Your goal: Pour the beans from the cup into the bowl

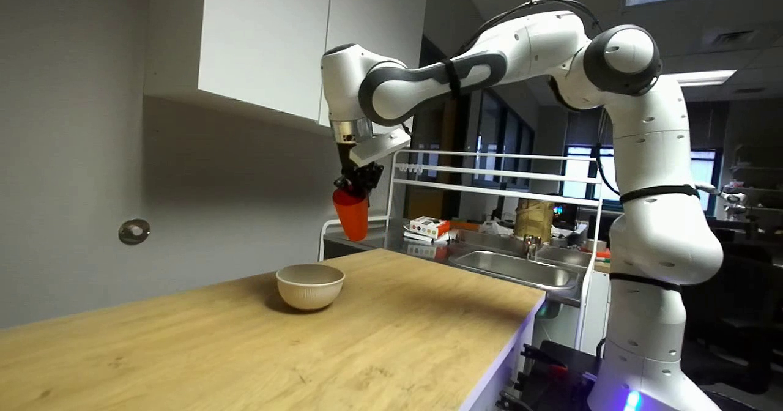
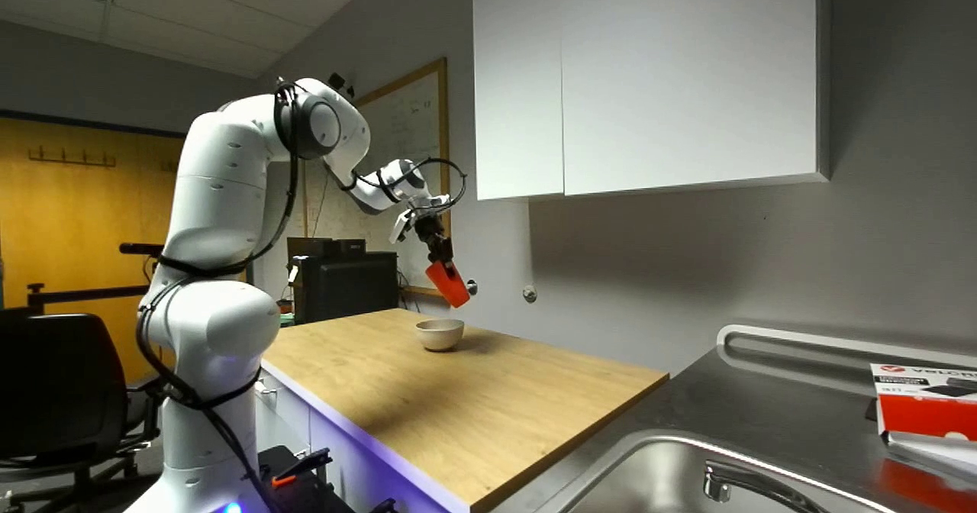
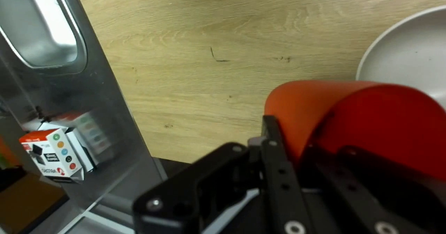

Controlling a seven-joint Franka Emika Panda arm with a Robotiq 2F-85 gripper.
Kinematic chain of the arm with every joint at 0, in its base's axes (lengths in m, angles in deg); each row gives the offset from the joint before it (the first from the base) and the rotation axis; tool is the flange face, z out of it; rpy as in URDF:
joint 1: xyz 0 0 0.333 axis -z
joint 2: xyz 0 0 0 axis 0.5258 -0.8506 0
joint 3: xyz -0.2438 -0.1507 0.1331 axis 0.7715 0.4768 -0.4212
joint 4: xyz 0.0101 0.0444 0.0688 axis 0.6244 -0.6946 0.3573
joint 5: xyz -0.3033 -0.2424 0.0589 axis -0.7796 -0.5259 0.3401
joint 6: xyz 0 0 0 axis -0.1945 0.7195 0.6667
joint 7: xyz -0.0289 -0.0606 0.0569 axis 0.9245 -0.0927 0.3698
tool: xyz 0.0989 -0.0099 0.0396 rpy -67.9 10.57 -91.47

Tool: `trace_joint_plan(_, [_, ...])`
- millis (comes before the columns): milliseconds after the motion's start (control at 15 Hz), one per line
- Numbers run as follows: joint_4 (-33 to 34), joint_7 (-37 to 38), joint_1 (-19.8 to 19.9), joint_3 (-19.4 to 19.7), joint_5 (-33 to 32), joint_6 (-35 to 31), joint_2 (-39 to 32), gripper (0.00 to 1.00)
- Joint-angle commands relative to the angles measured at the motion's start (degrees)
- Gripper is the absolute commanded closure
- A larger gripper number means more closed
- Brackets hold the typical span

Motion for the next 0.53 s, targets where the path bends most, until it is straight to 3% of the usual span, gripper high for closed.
trace_joint_plan(0, [10.8,2.3,-4.9,1.2,-6.1,7.5,-10.1,0.98])
trace_joint_plan(467, [23.3,2.3,-14.6,4.6,-17.0,18.4,-24.4,0.98])
